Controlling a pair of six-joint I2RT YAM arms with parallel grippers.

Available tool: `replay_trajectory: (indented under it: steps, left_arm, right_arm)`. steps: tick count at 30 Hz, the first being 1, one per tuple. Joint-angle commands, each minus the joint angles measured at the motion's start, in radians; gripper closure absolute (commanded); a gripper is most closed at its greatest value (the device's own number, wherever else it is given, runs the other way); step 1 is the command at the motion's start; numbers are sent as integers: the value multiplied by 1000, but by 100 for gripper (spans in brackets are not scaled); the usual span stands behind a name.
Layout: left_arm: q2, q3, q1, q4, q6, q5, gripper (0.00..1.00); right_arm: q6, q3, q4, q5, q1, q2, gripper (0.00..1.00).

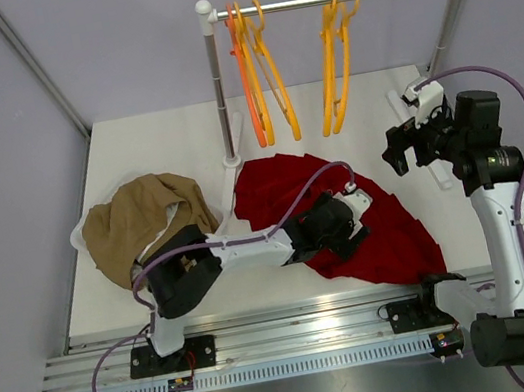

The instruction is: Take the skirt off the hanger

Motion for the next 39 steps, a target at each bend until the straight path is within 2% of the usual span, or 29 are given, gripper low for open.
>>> replay_trajectory:
  steps: [1, 4, 5, 7, 8, 11, 16, 17, 20, 23, 24, 27, 30, 33, 35, 39]
  left_arm:
    - [83, 73, 9, -45, -112, -4, 2]
    - [114, 58, 13, -36, -146, 42, 16]
    - [117, 43, 18, -30, -156, 56, 30]
    - [109, 24, 18, -11, -164, 79, 48]
    - [102, 1, 21, 1, -163, 84, 71]
    - [54, -37, 20, 26, -152, 78, 100]
    - [-191, -128, -11, 17, -98, -40, 100]
    - [-308, -142, -26, 7, -69, -69, 100]
    - [-528, -154, -43, -91, -43, -172, 100]
    - [-679, -126, -45, -235, 1, -281, 100]
    - [-770, -116, -45, -296, 18, -348, 100]
    - [-904, -38, -45, -410, 90, -511, 100]
    - [-980, 61, -45, -458, 208, -681, 100]
    - [-1001, 114, -25, -401, 404, -813, 100]
    - [-1004, 151, 16, -369, 513, -841, 100]
    - [-1004, 194, 144, -318, 603, -829, 100]
  right_arm:
    - [49, -31, 85, -100, -21, -47, 1]
    - [60, -82, 104, -121, -28, -61, 0]
    - [64, -91, 112, -124, -35, -66, 1]
    - [72, -113, 122, -138, -45, -75, 1]
    - [73, -119, 124, -143, -53, -78, 1]
    - [80, -137, 129, -152, -65, -90, 0]
    - [99, -149, 132, -143, -78, -104, 1]
    - [107, -153, 142, -138, -79, -104, 0]
    - [141, -165, 168, -123, -87, -106, 0]
    - [173, -172, 190, -100, -96, -104, 0]
    - [176, -176, 191, -98, -99, -104, 1]
    - [193, -197, 207, -92, -104, -112, 0]
    - [208, -211, 217, -101, -108, -113, 1]
    - [219, -225, 227, -109, -113, -118, 1]
    - [219, -231, 231, -112, -114, -120, 0]
    - [222, -243, 236, -112, -119, -123, 0]
